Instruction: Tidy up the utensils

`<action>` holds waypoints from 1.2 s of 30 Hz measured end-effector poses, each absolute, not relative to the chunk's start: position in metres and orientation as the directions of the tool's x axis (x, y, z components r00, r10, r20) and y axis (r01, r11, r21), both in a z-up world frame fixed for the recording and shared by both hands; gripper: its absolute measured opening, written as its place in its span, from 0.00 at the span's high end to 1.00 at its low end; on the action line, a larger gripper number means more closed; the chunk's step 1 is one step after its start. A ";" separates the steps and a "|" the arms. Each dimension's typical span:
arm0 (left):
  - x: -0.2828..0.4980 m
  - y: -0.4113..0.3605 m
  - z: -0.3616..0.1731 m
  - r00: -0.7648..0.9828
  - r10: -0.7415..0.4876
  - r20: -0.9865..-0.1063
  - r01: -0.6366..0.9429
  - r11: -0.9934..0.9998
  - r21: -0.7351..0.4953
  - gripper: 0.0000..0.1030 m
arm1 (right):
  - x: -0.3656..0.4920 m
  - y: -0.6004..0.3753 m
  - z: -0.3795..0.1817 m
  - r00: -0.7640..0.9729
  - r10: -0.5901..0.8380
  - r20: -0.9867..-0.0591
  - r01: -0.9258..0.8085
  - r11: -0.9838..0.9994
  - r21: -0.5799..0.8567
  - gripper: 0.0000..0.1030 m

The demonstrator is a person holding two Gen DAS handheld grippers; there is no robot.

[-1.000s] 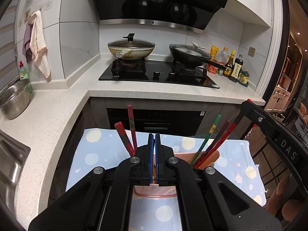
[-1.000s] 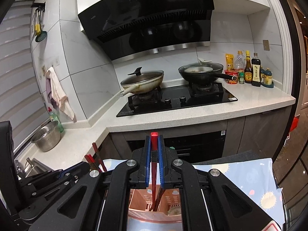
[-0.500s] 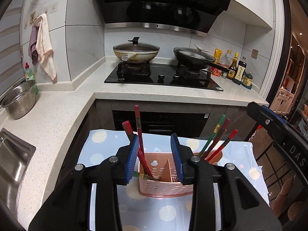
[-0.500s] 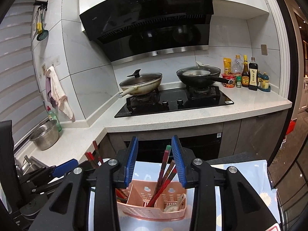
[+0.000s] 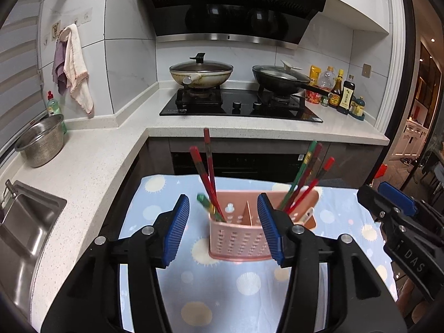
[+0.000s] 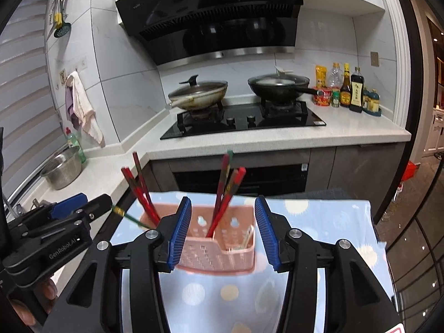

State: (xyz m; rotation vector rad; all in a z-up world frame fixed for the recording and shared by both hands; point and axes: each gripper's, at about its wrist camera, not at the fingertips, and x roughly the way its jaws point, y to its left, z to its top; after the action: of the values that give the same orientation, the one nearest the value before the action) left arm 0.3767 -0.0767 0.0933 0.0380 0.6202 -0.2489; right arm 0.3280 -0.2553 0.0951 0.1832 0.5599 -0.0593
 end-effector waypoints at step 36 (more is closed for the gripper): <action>0.248 -0.059 0.041 0.733 -0.169 -0.659 0.195 0.980 -0.034 0.17 | 0.195 -0.219 0.043 0.763 -0.020 -0.646 0.113 0.988 0.103 0.30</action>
State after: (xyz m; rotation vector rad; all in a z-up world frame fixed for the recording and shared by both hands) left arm 0.2482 -0.0585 0.0406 0.0386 0.7210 -0.2004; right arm 0.1952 -0.2188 0.0428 0.1390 0.6999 -0.0729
